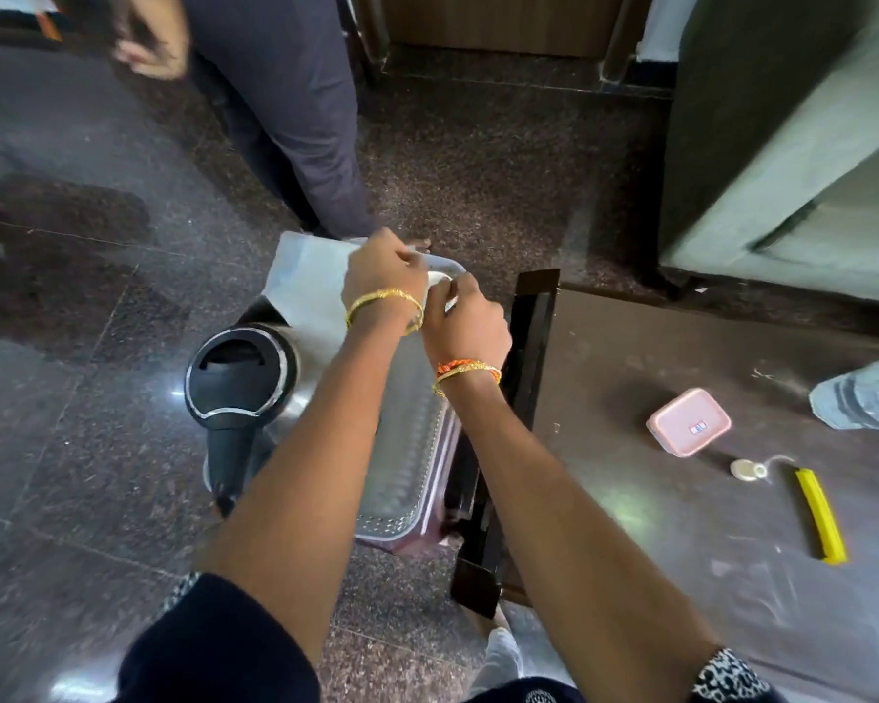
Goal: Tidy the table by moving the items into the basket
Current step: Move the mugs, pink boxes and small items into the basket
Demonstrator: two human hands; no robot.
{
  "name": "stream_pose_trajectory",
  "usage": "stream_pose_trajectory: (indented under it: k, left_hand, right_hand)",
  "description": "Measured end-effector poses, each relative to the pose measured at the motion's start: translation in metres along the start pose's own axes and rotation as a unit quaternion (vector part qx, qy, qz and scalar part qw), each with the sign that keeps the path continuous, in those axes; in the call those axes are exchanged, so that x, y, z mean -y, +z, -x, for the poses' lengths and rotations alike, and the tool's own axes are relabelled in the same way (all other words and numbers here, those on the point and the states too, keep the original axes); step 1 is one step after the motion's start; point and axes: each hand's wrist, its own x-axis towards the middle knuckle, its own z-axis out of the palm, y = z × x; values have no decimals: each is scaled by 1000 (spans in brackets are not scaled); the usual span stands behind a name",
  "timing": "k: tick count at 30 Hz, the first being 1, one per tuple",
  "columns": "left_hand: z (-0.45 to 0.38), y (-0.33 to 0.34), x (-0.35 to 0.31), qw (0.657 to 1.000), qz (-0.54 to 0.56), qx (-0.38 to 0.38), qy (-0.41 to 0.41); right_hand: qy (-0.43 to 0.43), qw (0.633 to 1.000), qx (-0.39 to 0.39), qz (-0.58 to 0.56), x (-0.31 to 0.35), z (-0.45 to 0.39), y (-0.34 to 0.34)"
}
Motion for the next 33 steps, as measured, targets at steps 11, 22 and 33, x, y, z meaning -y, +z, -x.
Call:
stream_pose_trajectory:
  k: [11, 22, 33]
  left_hand:
    - [195, 157, 0, 973, 144, 181, 4]
    - [274, 263, -95, 967, 3, 181, 182]
    - [259, 343, -130, 991, -89, 84, 58]
  right_hand:
    - [218, 972, -78, 33, -202, 85, -103]
    - [358, 890, -281, -30, -357, 106, -235]
    - [472, 787, -374, -136, -480, 44, -350]
